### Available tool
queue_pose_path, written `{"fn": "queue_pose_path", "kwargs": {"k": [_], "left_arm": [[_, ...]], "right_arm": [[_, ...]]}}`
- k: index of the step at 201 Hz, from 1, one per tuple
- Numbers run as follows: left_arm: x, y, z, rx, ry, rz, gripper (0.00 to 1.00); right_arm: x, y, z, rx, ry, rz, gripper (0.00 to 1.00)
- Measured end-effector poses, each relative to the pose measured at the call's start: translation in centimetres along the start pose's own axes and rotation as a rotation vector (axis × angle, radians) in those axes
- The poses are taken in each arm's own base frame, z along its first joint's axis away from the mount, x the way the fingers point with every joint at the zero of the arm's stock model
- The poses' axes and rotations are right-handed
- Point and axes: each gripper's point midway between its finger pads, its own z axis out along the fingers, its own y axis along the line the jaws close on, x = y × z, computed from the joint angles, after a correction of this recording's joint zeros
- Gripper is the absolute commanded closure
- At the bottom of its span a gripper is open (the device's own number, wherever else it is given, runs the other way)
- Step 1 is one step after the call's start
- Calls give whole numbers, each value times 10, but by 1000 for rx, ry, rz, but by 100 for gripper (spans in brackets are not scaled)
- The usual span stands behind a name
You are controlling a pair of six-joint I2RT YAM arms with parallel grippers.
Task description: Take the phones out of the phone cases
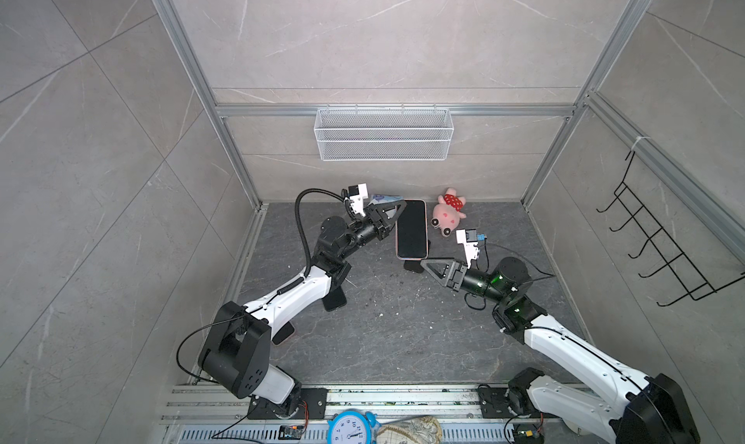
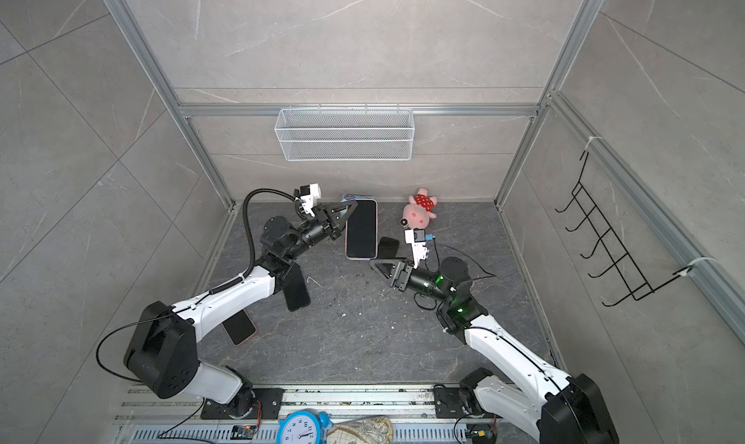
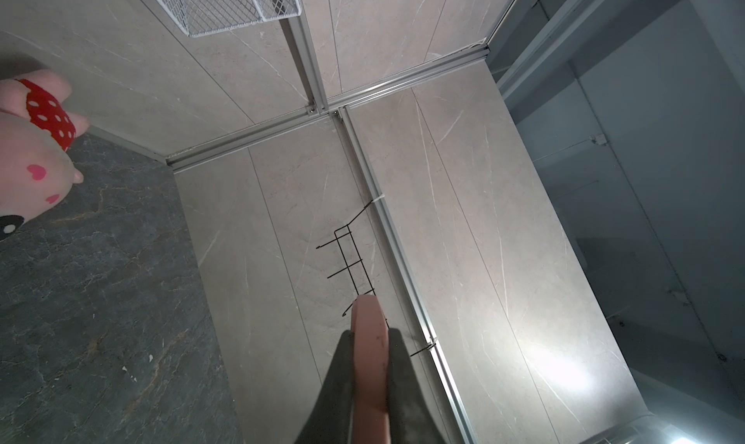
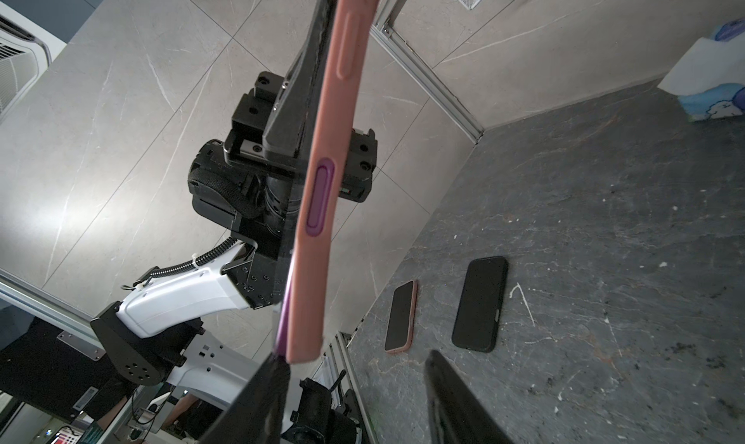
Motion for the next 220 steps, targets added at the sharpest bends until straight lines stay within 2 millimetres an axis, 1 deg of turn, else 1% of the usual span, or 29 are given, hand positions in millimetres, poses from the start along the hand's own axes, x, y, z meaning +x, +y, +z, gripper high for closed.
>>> {"fn": "queue_pose_path", "kwargs": {"k": [95, 132, 142, 153, 169, 202, 220], "left_arm": [[-2, -5, 2, 14, -36, 27, 100], [-4, -6, 2, 16, -49, 34, 100], [2, -8, 3, 24, -30, 29, 100], [13, -11, 6, 35, 4, 25, 100], [24, -13, 8, 45, 37, 20, 100], [25, -14, 8, 49, 40, 21, 100], [26, -11, 7, 42, 42, 18, 100]], "right_arm": [[-4, -1, 3, -54, 9, 34, 51], [-5, -4, 4, -62, 2, 43, 52], [-6, -10, 4, -49, -8, 56, 52], [-8, -17, 5, -30, -21, 71, 52], [-10, -20, 5, -25, -28, 80, 52], [-14, -15, 5, -46, -42, 73, 52], [-15, -14, 5, -51, -45, 74, 55]]}}
